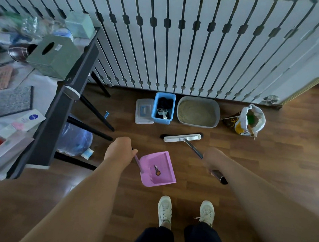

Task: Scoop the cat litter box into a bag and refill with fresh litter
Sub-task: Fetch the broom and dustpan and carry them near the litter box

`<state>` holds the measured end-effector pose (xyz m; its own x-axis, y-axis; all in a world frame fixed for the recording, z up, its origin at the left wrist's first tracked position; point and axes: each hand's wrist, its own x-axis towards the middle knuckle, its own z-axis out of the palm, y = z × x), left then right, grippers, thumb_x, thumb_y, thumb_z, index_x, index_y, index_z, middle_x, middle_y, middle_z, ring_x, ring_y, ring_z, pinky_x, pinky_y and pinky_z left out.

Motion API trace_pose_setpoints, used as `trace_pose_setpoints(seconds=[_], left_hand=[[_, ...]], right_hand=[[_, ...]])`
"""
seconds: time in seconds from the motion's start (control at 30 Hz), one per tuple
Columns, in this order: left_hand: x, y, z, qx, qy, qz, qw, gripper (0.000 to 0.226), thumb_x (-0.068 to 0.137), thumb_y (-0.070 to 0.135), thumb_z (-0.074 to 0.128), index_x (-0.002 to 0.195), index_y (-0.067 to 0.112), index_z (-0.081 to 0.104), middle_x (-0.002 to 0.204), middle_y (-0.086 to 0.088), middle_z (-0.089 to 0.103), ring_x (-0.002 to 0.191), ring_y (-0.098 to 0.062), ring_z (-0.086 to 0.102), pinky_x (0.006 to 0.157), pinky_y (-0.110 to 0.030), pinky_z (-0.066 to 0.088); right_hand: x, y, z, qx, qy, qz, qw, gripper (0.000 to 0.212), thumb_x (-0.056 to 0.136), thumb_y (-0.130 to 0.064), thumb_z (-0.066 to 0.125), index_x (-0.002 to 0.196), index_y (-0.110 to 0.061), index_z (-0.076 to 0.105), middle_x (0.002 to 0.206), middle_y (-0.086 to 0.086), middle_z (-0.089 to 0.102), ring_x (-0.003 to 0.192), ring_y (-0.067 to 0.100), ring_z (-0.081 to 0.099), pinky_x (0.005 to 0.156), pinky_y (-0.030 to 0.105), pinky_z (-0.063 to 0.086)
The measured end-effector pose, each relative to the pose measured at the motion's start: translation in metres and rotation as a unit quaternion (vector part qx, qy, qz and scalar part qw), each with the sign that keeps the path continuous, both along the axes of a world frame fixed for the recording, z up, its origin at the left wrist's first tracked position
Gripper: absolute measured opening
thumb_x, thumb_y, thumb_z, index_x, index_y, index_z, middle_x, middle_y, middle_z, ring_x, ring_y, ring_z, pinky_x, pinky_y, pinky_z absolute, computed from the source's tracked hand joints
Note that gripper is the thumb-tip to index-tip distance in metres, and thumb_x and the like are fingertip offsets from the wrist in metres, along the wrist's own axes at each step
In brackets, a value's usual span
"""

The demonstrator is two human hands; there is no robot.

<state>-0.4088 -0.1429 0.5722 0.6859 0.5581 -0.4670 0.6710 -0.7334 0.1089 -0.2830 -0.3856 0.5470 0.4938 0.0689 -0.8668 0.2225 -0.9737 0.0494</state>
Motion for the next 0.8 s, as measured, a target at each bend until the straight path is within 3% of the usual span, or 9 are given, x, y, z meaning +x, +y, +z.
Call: trace_pose_setpoints(seconds=[0.13, 0.23, 0.37, 0.53, 0.63, 0.73, 0.8], left_hand=[[-0.011, 0.008, 0.006, -0.001, 0.000, 0.000, 1.000, 0.020, 0.089, 0.033, 0.065, 0.092, 0.014, 0.060, 0.086, -0.002, 0.061, 0.081, -0.019, 0.061, 0.075, -0.033, 0.054], [-0.021, 0.015, 0.010, 0.011, 0.002, -0.003, 1.000, 0.019, 0.090, 0.032, 0.064, 0.095, 0.013, 0.059, 0.084, -0.001, 0.059, 0.079, -0.016, 0.059, 0.075, -0.030, 0.052], [-0.031, 0.023, 0.016, 0.026, 0.007, -0.005, 1.000, 0.019, 0.091, 0.031, 0.063, 0.096, 0.014, 0.058, 0.088, -0.003, 0.061, 0.081, -0.016, 0.059, 0.076, -0.029, 0.051], [-0.045, 0.040, 0.023, 0.027, 0.006, -0.011, 1.000, 0.021, 0.090, 0.030, 0.064, 0.097, 0.011, 0.058, 0.087, -0.005, 0.059, 0.086, -0.022, 0.062, 0.078, -0.034, 0.054], [-0.053, 0.053, 0.025, 0.035, 0.015, -0.010, 0.999, 0.022, 0.091, 0.030, 0.063, 0.100, 0.010, 0.060, 0.084, -0.003, 0.055, 0.081, -0.019, 0.059, 0.075, -0.032, 0.051], [-0.057, 0.060, 0.027, 0.032, 0.016, -0.007, 0.999, 0.022, 0.090, 0.029, 0.064, 0.102, 0.011, 0.060, 0.086, -0.001, 0.054, 0.080, -0.016, 0.054, 0.069, -0.029, 0.046], [-0.057, 0.060, 0.027, 0.034, 0.011, -0.013, 0.999, 0.020, 0.090, 0.030, 0.065, 0.098, 0.012, 0.060, 0.088, -0.002, 0.056, 0.080, -0.017, 0.056, 0.067, -0.029, 0.044]], right_hand=[[-0.003, 0.007, 0.022, 0.048, -0.023, -0.038, 0.998, 0.017, 0.091, -0.012, 0.057, 0.088, -0.009, 0.073, 0.066, 0.000, 0.066, 0.055, 0.013, 0.059, 0.050, 0.023, 0.043], [-0.002, 0.017, 0.040, 0.108, -0.013, -0.145, 0.983, 0.024, 0.091, -0.009, 0.052, 0.074, -0.003, 0.069, 0.054, 0.006, 0.065, 0.041, 0.016, 0.058, 0.043, 0.018, 0.041], [0.000, 0.033, 0.055, 0.201, 0.071, -0.340, 0.916, 0.016, 0.090, -0.001, 0.051, 0.100, 0.006, 0.060, 0.056, 0.011, 0.056, 0.038, 0.016, 0.051, 0.042, 0.020, 0.043], [-0.007, 0.055, 0.058, 0.231, 0.191, -0.415, 0.859, 0.017, 0.098, -0.001, 0.036, 0.085, -0.003, 0.047, 0.044, 0.002, 0.043, 0.027, 0.007, 0.039, 0.031, 0.011, 0.032], [-0.015, 0.065, 0.038, 0.252, 0.212, -0.464, 0.822, 0.016, 0.097, -0.001, 0.034, 0.086, -0.001, 0.047, 0.056, 0.004, 0.043, 0.029, 0.006, 0.040, 0.029, 0.013, 0.033], [-0.023, 0.071, 0.010, 0.277, 0.227, -0.523, 0.774, 0.015, 0.094, 0.003, 0.034, 0.104, 0.004, 0.046, 0.064, 0.009, 0.043, 0.031, 0.007, 0.042, 0.029, 0.015, 0.035], [-0.027, 0.070, -0.007, 0.290, 0.215, -0.561, 0.745, 0.033, 0.091, 0.006, 0.035, 0.122, 0.008, 0.046, 0.068, 0.012, 0.044, 0.032, 0.010, 0.043, 0.029, 0.016, 0.035]])
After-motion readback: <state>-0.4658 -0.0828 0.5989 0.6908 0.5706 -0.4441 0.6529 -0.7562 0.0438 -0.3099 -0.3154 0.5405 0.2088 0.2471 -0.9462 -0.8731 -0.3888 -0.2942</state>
